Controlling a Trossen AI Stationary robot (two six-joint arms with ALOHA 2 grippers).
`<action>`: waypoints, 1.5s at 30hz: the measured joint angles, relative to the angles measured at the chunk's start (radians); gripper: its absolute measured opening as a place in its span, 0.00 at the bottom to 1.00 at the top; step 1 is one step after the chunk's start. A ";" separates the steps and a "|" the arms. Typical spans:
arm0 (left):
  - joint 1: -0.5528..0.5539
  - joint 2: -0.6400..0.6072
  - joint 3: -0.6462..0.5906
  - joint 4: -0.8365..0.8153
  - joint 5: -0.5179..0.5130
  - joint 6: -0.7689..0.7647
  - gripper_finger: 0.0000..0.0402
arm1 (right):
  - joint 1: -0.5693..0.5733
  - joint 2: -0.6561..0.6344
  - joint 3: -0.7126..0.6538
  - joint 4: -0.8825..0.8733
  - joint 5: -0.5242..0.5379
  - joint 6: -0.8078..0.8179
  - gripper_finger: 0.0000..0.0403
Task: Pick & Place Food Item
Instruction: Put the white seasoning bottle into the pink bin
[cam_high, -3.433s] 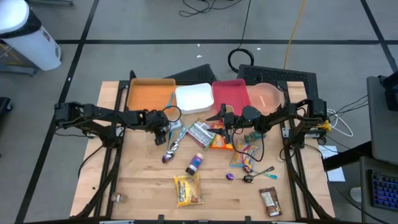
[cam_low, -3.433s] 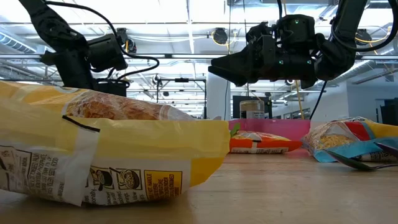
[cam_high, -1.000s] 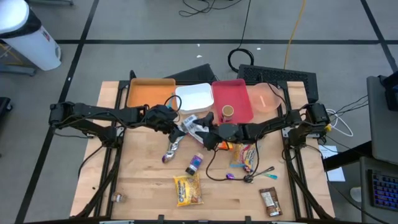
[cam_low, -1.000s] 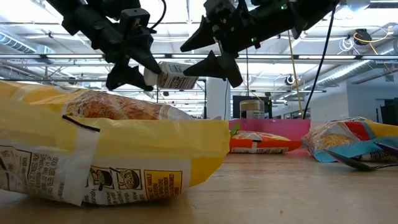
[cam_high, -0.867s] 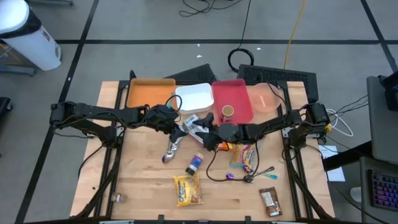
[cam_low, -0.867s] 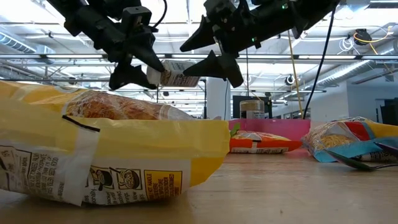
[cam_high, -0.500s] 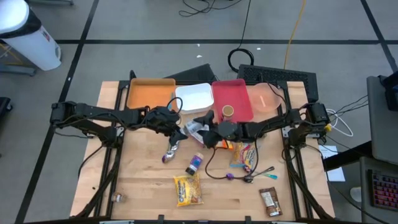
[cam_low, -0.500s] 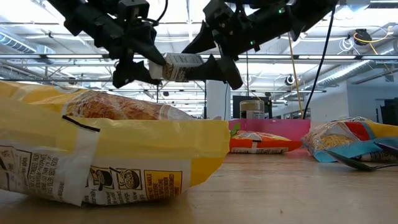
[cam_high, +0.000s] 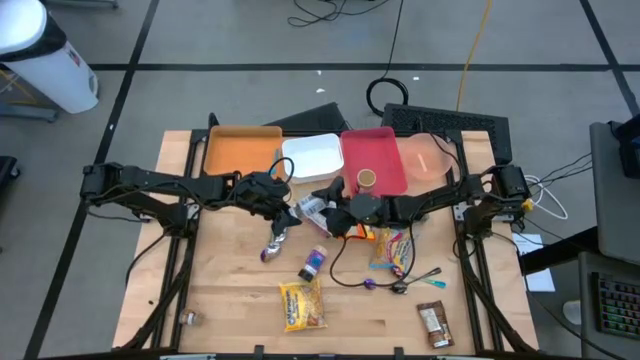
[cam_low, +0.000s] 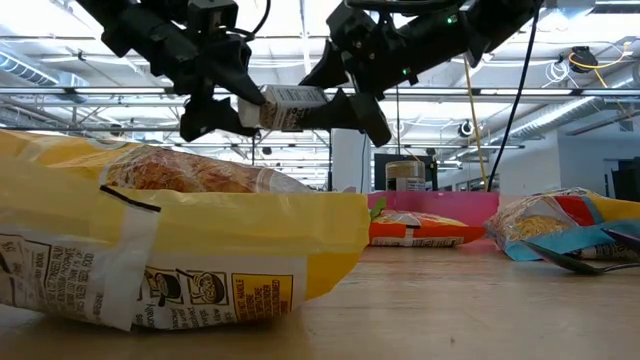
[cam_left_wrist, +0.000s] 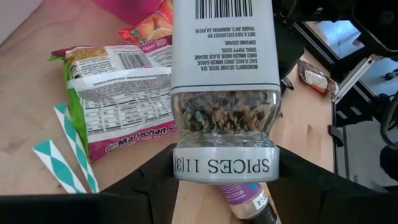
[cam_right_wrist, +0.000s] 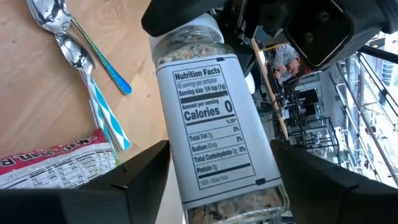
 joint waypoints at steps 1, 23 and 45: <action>0.000 0.000 0.000 -0.001 -0.002 0.001 0.52 | 0.000 0.000 0.000 0.000 0.000 0.000 0.62; 0.008 -0.001 0.000 0.029 0.011 0.061 0.69 | -0.013 0.001 -0.001 -0.014 -0.060 0.121 0.48; 0.045 -0.236 0.195 -0.318 -0.227 0.488 0.86 | -0.099 0.000 0.000 0.017 -0.316 0.393 0.48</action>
